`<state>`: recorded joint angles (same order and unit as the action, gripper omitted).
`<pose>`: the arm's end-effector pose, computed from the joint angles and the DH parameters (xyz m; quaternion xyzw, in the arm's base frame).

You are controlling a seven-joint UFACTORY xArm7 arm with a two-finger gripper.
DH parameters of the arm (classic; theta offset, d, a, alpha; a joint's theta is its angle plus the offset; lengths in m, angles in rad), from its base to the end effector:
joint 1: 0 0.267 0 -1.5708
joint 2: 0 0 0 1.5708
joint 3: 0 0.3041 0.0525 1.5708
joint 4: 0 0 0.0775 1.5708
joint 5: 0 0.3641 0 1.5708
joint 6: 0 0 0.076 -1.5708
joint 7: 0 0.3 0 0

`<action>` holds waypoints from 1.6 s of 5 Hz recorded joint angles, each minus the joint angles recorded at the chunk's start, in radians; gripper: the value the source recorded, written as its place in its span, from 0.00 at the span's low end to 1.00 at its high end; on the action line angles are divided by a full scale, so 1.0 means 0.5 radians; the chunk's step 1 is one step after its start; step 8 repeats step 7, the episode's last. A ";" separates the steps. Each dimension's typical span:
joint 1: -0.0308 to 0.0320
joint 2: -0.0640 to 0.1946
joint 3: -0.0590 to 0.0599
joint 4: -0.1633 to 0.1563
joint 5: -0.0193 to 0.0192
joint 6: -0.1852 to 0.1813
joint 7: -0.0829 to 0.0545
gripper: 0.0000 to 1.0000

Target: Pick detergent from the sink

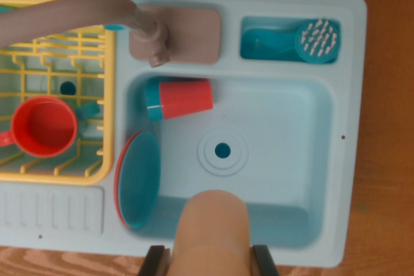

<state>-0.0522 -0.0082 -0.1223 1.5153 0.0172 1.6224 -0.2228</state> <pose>0.4572 -0.0754 0.3257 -0.9984 -0.0242 0.0467 0.0187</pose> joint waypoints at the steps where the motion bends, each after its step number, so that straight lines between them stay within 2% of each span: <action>1: 0.000 -0.009 0.000 0.035 -0.0017 0.044 0.002 1.00; 5: 0.001 -0.020 -0.001 0.075 -0.0036 0.095 0.004 1.00; 8: 0.001 -0.021 -0.001 0.080 -0.0039 0.101 0.004 1.00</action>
